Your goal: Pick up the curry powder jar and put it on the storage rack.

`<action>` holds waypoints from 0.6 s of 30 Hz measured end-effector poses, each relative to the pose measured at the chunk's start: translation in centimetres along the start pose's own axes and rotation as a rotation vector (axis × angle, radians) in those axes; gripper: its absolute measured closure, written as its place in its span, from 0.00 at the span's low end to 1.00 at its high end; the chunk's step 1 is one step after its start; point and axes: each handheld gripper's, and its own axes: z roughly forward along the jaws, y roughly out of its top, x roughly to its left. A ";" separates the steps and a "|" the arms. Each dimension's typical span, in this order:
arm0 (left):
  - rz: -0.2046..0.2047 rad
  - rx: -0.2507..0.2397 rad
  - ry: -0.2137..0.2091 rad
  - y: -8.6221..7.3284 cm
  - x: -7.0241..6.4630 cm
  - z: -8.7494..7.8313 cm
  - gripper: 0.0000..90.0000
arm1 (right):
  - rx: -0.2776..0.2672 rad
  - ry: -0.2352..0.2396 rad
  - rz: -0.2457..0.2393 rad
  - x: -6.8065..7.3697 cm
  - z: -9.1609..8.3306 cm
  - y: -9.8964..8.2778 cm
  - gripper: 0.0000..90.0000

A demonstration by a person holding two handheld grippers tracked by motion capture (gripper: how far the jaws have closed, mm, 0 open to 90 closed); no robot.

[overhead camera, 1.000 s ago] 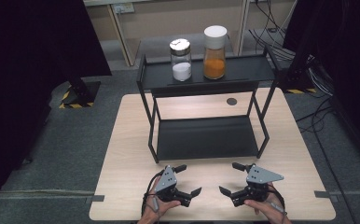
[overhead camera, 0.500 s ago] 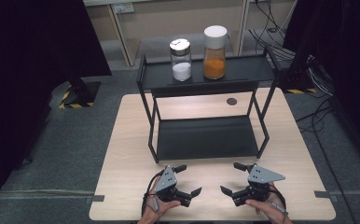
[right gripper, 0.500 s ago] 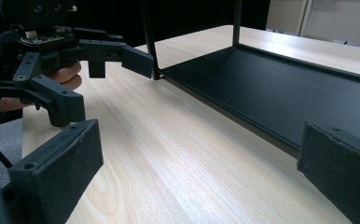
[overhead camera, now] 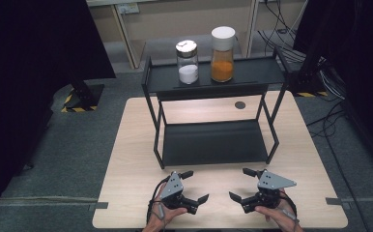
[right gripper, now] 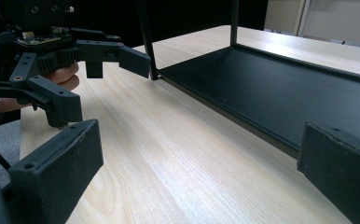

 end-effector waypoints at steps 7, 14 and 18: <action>0.001 0.001 0.000 0.0 0.0 0.0 0.02 | 0.000 -0.001 0.001 0.0 0.0 0.0 0.00; 0.001 0.001 0.000 0.0 0.0 0.0 0.02 | 0.005 0.002 0.003 0.0 0.1 -0.1 0.00; 0.002 0.001 -0.001 0.0 0.0 0.0 0.02 | 0.005 0.001 0.002 0.0 0.1 -0.1 0.00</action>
